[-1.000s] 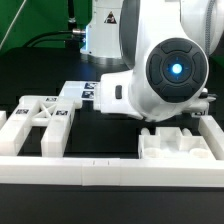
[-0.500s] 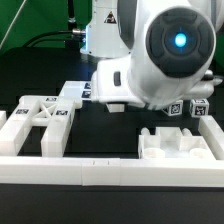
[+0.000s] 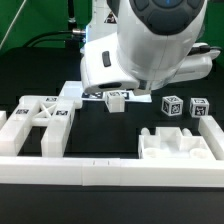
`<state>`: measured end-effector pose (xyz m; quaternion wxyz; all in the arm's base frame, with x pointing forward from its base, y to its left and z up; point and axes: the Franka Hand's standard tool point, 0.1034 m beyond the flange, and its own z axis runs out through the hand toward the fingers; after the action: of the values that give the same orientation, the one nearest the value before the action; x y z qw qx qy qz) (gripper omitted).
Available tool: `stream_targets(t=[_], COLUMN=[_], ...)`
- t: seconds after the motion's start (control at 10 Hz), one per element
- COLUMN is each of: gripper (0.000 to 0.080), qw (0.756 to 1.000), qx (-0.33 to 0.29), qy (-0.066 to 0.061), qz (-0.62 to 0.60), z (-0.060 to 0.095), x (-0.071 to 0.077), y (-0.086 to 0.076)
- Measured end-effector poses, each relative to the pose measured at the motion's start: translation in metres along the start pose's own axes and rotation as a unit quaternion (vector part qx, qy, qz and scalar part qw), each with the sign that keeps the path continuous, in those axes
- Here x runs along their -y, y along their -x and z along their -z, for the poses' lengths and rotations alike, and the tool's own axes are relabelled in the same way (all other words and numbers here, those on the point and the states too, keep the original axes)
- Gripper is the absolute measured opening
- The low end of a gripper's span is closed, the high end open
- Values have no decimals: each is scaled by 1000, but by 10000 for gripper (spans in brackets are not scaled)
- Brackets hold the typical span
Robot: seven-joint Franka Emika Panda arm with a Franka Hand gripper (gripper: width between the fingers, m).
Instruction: Assemble chair
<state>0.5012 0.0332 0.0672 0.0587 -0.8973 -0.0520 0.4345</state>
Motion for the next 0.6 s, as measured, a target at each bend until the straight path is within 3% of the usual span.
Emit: stream_targets(t=[0.1,0.2,0.4,0.6], gripper=[285,285,286,287], qw=[998,996,986,971], qx=[-61,-89,-167,-239], qy=[7,10,22,31], qz=[-1,-1,5,4], z=[8,14,46,48], x=[-2,-1,6,2], y=[-9,-3,-10,-14])
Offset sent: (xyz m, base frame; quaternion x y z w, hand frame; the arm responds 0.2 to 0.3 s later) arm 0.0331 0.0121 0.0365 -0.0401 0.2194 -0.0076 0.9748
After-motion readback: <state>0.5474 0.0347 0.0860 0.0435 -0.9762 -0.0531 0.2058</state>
